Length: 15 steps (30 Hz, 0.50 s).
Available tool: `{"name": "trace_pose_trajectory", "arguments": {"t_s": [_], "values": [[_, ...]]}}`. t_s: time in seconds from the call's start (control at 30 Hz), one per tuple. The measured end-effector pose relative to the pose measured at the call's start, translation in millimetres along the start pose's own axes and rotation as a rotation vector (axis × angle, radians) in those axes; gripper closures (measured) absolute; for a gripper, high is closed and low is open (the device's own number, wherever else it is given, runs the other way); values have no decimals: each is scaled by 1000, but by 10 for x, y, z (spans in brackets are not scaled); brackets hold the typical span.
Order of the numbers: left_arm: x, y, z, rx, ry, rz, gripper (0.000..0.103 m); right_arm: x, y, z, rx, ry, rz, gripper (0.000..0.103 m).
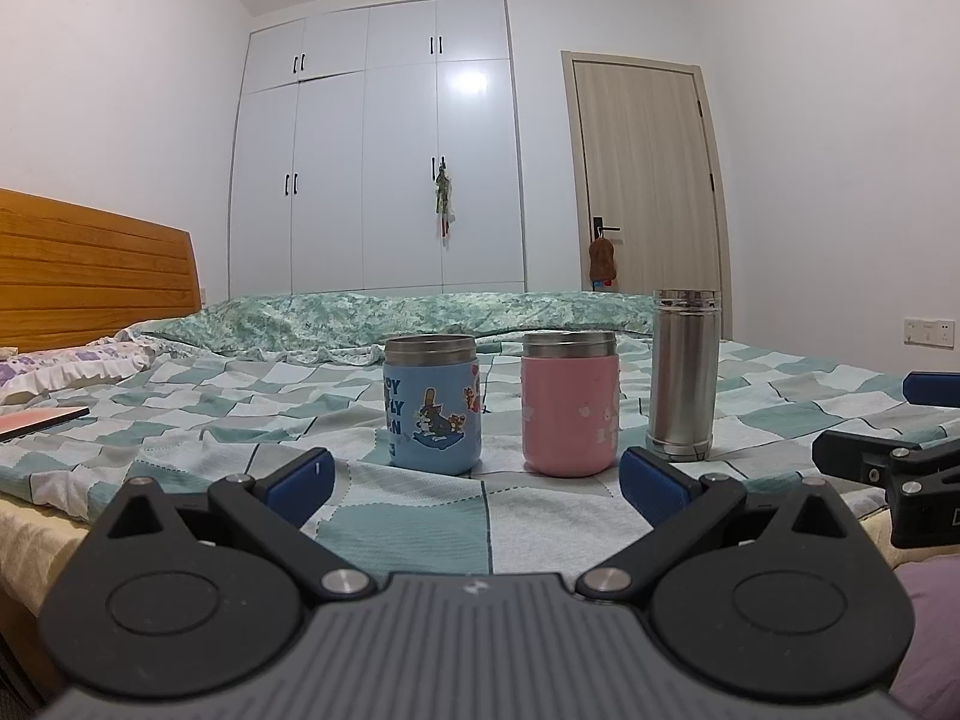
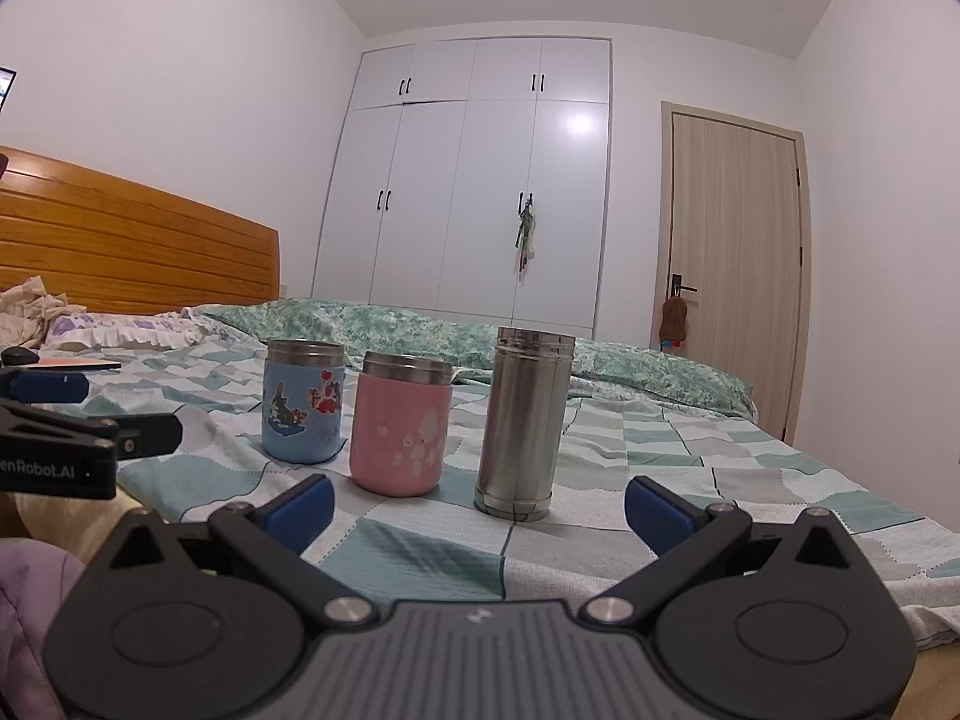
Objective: Flip cup upright
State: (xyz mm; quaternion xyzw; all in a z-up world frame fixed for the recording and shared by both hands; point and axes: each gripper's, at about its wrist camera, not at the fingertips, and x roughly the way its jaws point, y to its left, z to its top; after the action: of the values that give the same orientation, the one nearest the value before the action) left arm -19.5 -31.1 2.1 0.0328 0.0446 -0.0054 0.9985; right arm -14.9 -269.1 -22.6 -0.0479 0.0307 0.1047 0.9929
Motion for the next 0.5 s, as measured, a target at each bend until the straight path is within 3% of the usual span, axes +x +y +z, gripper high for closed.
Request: {"name": "trace_pose_trajectory", "arguments": {"t_s": [0.5], "values": [[2, 6, 2, -2, -2, -7, 0, 2, 5, 1, -3, 1, 0, 0]]}}
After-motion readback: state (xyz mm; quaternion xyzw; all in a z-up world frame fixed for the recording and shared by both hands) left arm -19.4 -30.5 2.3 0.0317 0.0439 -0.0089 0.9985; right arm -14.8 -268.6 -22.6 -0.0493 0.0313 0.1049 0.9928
